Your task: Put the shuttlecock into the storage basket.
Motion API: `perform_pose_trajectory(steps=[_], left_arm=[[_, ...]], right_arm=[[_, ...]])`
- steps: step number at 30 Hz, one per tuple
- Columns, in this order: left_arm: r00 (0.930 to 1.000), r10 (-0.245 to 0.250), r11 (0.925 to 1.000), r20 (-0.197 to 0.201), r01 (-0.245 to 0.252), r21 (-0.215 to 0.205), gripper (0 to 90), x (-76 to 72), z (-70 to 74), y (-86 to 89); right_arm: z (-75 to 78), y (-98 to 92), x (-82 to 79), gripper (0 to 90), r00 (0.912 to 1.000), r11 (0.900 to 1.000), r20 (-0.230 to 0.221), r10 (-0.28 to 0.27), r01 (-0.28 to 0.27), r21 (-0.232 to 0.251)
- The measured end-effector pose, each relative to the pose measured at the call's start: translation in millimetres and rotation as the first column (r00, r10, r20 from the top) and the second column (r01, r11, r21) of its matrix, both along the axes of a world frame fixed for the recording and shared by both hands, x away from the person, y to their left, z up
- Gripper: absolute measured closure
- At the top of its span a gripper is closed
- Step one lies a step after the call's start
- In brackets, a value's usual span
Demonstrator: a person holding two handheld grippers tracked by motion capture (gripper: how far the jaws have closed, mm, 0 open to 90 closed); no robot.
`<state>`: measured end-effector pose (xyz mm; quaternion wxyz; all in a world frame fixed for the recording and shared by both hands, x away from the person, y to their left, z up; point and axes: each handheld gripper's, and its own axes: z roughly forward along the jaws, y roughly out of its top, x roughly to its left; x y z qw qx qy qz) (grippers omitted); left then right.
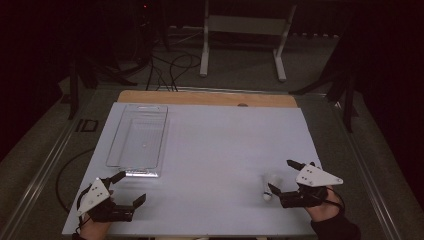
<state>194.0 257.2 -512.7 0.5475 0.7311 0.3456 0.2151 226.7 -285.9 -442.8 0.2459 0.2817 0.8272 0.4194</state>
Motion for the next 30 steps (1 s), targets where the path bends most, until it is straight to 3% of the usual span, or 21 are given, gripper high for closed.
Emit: perform_pose_trajectory(steps=[6, 8, 12, 30], left_arm=[[1.0, -0.003, 1.0, 0.0, 0.003, 0.0, 0.3, 0.0, 0.1, -0.2], [1.0, -0.003, 1.0, 0.0, 0.003, 0.0, 0.3, 0.1, 0.0, -0.4], [1.0, -0.005, 1.0, 0.0, 0.005, -0.002, 0.3, 0.3, 0.1, -0.3], [1.0, -0.006, 1.0, 0.001, 0.006, -0.001, 0.3, 0.4, 0.0, -1.2]], right_arm=[[8.7, -5.5, 4.0, 7.4, 0.9998, 1.0, -0.017, -0.004, 0.004, -0.023], [10.1, -7.6, 5.9, 7.4, 0.999, 1.0, -0.045, 0.009, -0.01, -0.026], [12.3, -9.6, 6.8, 7.5, 0.998, 0.998, -0.063, 0.0, -0.004, -0.066], [7.0, -24.3, 12.1, 7.4, 0.9808, 0.993, -0.195, 0.005, -0.028, -0.117]])
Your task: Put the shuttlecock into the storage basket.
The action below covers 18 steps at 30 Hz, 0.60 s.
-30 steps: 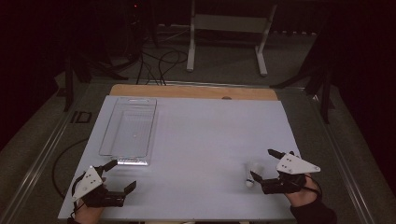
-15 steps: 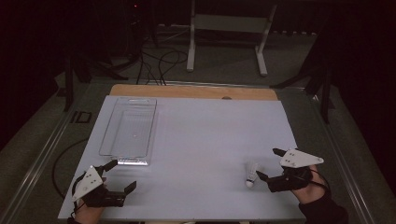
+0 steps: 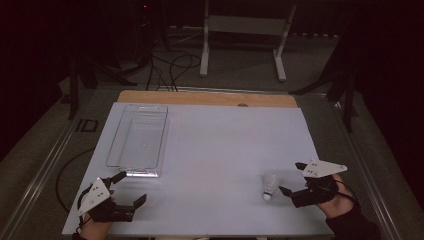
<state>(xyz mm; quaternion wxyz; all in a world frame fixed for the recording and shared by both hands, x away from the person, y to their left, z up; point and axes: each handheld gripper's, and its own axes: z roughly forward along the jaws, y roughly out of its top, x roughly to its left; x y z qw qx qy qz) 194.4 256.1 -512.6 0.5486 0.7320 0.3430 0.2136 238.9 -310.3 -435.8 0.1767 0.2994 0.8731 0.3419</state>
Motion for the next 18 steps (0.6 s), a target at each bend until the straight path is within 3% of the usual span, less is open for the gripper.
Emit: perform_pose_trajectory(steps=[11, 13, 14, 18], left_arm=[[1.0, -0.002, 1.0, 0.0, 0.002, 0.001, 0.3, 0.1, 0.0, -0.7], [1.0, -0.002, 1.0, 0.0, 0.002, 0.001, 0.3, 0.2, 0.0, -0.7], [1.0, -0.002, 1.0, -0.001, 0.002, 0.004, 0.3, 0.3, -0.1, -1.0], [1.0, -0.003, 1.0, -0.001, 0.003, 0.004, 0.3, 0.2, -0.1, -1.3]], right_arm=[[-6.7, -3.7, 1.8, 7.4, 0.9955, 0.999, -0.094, 0.012, -0.017, -0.051], [-8.2, -3.5, 2.3, 7.4, 0.9929, 0.998, -0.117, 0.019, -0.027, -0.063], [-10.1, -3.1, 3.2, 7.4, 0.988, 0.996, -0.152, 0.03, -0.042, -0.076], [-15.2, -0.5, 4.5, 7.4, 0.9801, 0.991, -0.195, 0.036, -0.06, -0.116]])
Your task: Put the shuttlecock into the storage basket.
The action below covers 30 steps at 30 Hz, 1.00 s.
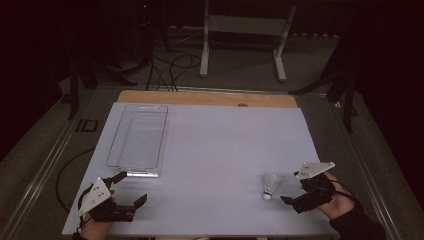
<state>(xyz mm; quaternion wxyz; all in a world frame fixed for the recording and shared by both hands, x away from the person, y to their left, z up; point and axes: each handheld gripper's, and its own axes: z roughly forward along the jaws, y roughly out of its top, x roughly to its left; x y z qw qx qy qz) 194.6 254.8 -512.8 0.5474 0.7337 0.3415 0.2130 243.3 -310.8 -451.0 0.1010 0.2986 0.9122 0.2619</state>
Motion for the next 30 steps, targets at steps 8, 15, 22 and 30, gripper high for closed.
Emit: perform_pose_trajectory(steps=[8, 15, 22, 30], left_arm=[[1.0, -0.001, 1.0, 0.0, 0.001, 0.0, 0.3, 0.0, 0.1, 0.0], [1.0, -0.002, 1.0, -0.001, 0.002, 0.0, 0.3, 0.2, 0.0, -0.1], [1.0, -0.002, 1.0, -0.001, 0.002, -0.001, 0.3, 0.3, 0.0, -0.2], [1.0, -0.003, 1.0, 0.0, 0.003, 0.002, 0.3, 0.1, 0.2, -0.6]], right_arm=[[-3.4, 1.1, 2.8, 7.5, 0.9986, 0.999, -0.049, 0.022, -0.024, -0.036], [-8.1, 1.6, 5.4, 7.6, 0.9932, 0.997, -0.108, 0.044, -0.051, -0.064], [-12.8, 4.3, 8.4, 7.8, 0.9874, 0.991, -0.142, 0.069, -0.085, -0.105], [-17.2, 10.0, 12.0, 10.2, 0.9637, 0.977, -0.239, 0.119, -0.157, -0.147]])
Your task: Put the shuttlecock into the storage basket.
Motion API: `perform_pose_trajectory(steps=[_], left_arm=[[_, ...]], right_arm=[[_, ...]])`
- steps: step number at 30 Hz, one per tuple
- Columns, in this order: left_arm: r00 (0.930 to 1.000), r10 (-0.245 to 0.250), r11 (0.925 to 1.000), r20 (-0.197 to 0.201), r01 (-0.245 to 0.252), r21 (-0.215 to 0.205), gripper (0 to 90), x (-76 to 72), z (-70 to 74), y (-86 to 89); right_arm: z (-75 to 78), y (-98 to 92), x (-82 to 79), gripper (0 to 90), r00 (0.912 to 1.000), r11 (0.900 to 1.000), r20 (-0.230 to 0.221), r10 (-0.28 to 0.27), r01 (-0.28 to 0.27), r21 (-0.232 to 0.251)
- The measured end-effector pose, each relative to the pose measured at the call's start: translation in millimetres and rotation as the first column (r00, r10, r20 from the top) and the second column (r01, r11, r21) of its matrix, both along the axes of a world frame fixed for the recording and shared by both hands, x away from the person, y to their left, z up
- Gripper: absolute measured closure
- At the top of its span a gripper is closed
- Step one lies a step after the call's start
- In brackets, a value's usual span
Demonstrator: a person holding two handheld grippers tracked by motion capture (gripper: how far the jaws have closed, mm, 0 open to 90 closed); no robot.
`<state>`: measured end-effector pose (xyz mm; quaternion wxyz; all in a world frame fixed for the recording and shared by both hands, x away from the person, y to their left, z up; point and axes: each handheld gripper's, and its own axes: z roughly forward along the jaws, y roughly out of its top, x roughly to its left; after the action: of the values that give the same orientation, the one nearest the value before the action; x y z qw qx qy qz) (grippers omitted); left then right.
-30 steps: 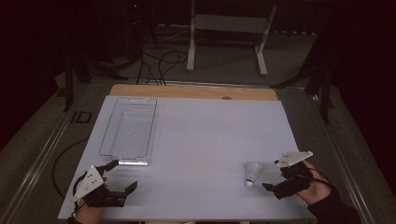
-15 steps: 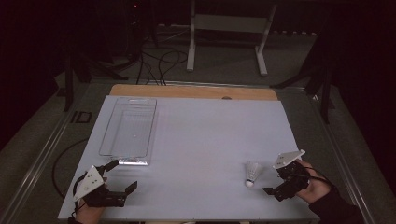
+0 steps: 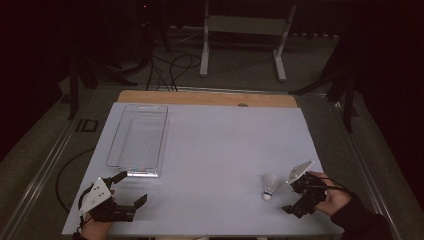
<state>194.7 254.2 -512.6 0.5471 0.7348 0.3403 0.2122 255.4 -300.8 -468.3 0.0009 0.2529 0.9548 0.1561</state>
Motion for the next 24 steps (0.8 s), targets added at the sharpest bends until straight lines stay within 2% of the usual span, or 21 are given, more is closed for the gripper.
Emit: perform_pose_trajectory(steps=[1, 2, 3, 7, 10, 13, 14, 15, 17, 19, 20, 23, 24], left_arm=[[1.0, 0.0, 1.0, 0.0, 0.0, 0.0, 0.3, 0.0, 0.0, 0.0], [1.0, -0.001, 1.0, 0.0, 0.001, 0.001, 0.3, 0.0, 0.0, -0.2], [1.0, -0.002, 1.0, 0.001, 0.002, 0.002, 0.3, -0.1, 0.1, -0.3], [1.0, -0.002, 1.0, 0.001, 0.002, 0.003, 0.3, -0.1, 0.0, -0.4], [1.0, -0.004, 1.0, -0.001, 0.004, 0.002, 0.3, 0.0, -0.1, -0.5], [1.0, -0.005, 1.0, -0.002, 0.005, 0.004, 0.3, 0.1, -0.2, -0.7], [1.0, -0.006, 1.0, -0.003, 0.006, 0.004, 0.3, 0.2, -0.3, -0.9], [1.0, -0.006, 0.9999, -0.002, 0.006, 0.009, 0.3, 0.2, -0.4, -1.0], [1.0, -0.006, 1.0, 0.0, 0.006, 0.007, 0.3, 0.1, -0.3, -1.1], [1.0, -0.005, 1.0, 0.001, 0.005, 0.006, 0.3, 0.1, -0.3, -1.2], [1.0, -0.006, 0.9999, 0.0, 0.006, 0.008, 0.3, 0.1, -0.3, -1.1], [1.0, -0.007, 0.9999, 0.0, 0.007, 0.008, 0.3, 0.0, -0.3, -1.2], [1.0, -0.007, 0.9999, 0.0, 0.007, 0.008, 0.3, 0.0, -0.3, -1.2]], right_arm=[[0.0, 0.0, 0.0, 10.2, 1.0, 1.0, 0.0, 0.0, 0.0, 0.0], [-3.3, 2.3, 0.8, 10.0, 0.9992, 1.0, -0.04, 0.004, -0.005, -0.026], [-5.0, 2.3, 2.7, 10.0, 0.9987, 0.999, -0.049, 0.015, -0.017, -0.036], [-6.9, 4.6, 5.9, 10.0, 0.9974, 0.997, -0.072, 0.003, -0.008, -0.072], [-4.4, 6.1, 8.5, 10.0, 0.9982, 0.997, -0.059, -0.008, 0.004, -0.078], [-2.4, 6.8, 10.6, 10.2, 0.9987, 0.996, -0.052, 0.004, -0.008, -0.09], [-1.3, 7.4, 11.4, 11.0, 0.9988, 0.995, -0.049, 0.007, -0.012, -0.102], [-1.1, 8.0, 13.0, 11.7, 0.9978, 0.99, -0.055, 0.038, -0.045, -0.131], [-1.7, 8.3, 16.6, 11.2, 0.9963, 0.989, -0.085, 0.014, -0.026, -0.145], [-2.1, 8.6, 18.6, 11.0, 0.9959, 0.988, -0.091, 0.003, -0.017, -0.155], [-3.4, 9.4, 22.0, 10.1, 0.9916, 0.986, -0.129, -0.007, -0.014, -0.165], [-5.4, 10.2, 27.1, 10.4, 0.9833, 0.985, -0.18, -0.028, -0.004, -0.174], [-6.6, 10.7, 28.0, 10.7, 0.9841, 0.982, -0.177, -0.016, -0.018, -0.19]])
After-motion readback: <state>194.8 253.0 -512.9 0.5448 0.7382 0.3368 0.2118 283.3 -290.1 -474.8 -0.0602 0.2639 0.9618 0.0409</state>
